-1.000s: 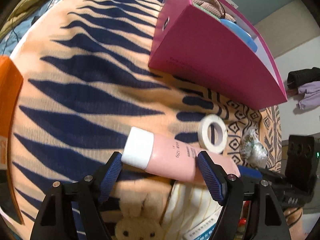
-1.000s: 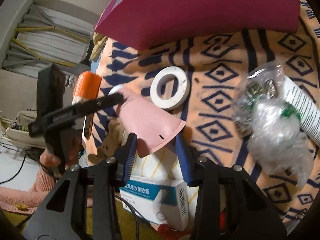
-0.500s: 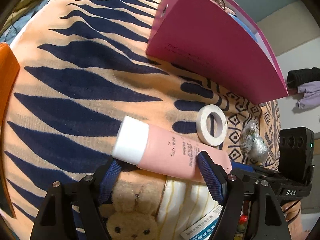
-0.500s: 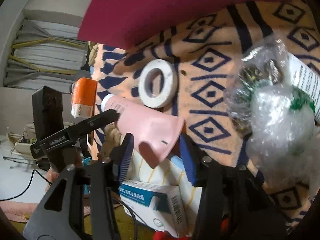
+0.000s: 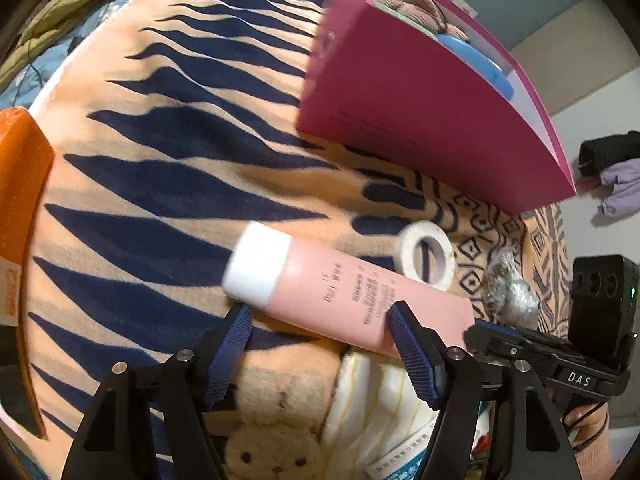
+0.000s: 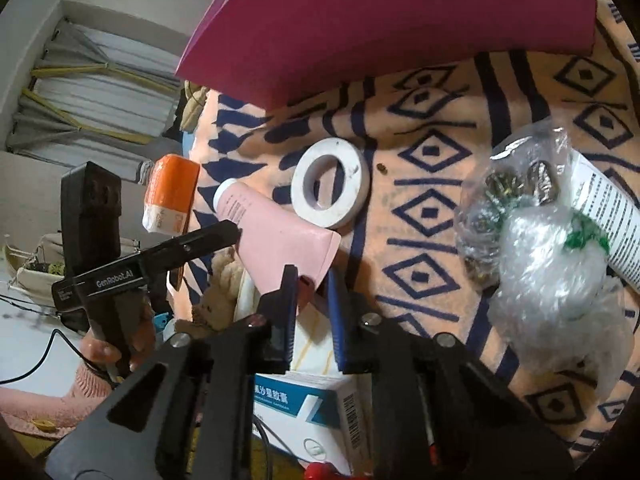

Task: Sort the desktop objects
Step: 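Close the right gripper on the pink cleanser tube and lift it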

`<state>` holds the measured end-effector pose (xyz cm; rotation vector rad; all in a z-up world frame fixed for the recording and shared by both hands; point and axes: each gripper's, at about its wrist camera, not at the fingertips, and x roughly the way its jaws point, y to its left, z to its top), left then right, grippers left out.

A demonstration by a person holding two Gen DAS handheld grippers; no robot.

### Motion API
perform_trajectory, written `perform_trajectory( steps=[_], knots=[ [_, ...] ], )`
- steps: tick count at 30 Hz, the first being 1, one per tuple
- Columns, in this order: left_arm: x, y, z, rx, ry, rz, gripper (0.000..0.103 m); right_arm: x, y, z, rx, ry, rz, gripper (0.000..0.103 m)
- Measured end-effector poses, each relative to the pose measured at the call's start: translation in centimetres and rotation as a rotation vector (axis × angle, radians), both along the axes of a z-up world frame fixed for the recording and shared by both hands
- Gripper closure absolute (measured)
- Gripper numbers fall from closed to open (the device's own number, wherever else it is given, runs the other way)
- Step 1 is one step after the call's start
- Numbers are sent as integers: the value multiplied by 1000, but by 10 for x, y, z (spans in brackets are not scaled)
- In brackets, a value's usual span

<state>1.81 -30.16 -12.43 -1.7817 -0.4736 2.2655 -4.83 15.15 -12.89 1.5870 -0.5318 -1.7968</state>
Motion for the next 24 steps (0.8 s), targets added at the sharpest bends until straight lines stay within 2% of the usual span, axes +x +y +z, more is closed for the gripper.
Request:
perform_trajectory(
  steps=[4, 6, 7, 14, 18, 24],
  knots=[
    [5, -49, 1, -6, 9, 21, 28, -5, 2, -2, -12, -10, -11, 87],
    [6, -71, 2, -16, 15, 25, 28, -7, 2, -5, -27, -33, -20, 83],
    [7, -83, 2, -15, 17, 25, 28, -8, 3, -7, -39, -52, -20, 78],
    [22, -156, -11, 4, -3, -25, 28, -10, -6, -21, -54, -126, 5, 73],
    [40, -206, -8, 29, -4, -24, 28, -11, -11, -15, -29, -76, 15, 73],
    [69, -284, -1, 90, -12, -24, 28, -13, -8, 5, 5, 23, 14, 84]
  ],
)
